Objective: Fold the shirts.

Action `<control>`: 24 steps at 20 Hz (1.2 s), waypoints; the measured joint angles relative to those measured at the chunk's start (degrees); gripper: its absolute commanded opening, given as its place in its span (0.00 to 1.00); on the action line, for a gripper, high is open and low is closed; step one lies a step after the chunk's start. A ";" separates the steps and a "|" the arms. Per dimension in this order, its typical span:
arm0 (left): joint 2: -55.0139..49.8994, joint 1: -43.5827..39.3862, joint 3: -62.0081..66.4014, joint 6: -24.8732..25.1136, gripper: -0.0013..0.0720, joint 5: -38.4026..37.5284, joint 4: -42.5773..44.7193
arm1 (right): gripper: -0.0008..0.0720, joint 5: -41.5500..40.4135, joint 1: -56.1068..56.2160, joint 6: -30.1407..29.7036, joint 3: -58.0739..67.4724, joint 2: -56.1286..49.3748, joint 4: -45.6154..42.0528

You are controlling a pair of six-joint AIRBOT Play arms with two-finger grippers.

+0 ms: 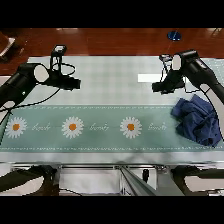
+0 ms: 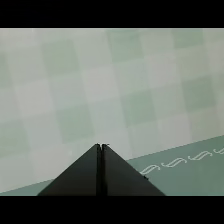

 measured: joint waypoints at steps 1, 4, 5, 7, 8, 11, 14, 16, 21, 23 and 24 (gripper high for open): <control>0.00 0.00 0.00 0.00 0.04 0.02 0.00 | 0.04 0.00 0.00 0.00 0.00 0.00 0.00; 0.00 0.00 0.00 0.00 0.04 0.00 0.00 | 0.04 0.02 0.00 0.00 0.00 0.00 0.00; 0.00 0.00 0.00 0.00 0.04 0.00 -0.02 | 0.04 0.00 0.00 0.00 0.00 0.00 0.00; 0.00 0.00 0.00 0.00 0.04 0.00 0.00 | 0.04 0.00 0.00 0.00 0.00 0.00 0.00; 0.00 0.00 0.00 -0.02 0.04 0.02 -0.02 | 0.04 0.02 0.00 0.00 0.00 0.00 0.00; 0.00 0.00 0.00 0.00 0.04 0.00 0.00 | 0.04 0.00 0.00 0.00 0.00 0.00 0.00; 0.00 0.00 0.00 0.00 0.04 0.00 -0.02 | 0.04 0.00 0.00 0.00 0.00 0.00 0.00; 0.00 0.00 0.00 0.00 0.04 0.00 -0.02 | 0.04 0.00 0.00 0.00 0.00 0.00 0.02; -0.02 0.00 0.00 -0.02 0.05 0.02 0.00 | 0.18 -0.98 0.00 -1.36 0.00 0.02 -2.27; -0.02 0.00 0.00 -0.02 0.73 0.02 0.00 | 0.58 -0.50 -0.17 -1.70 0.00 0.87 -6.45; -0.02 0.02 0.00 -0.04 0.71 -0.07 0.00 | 0.58 -0.09 -0.68 -1.70 0.00 1.86 -8.26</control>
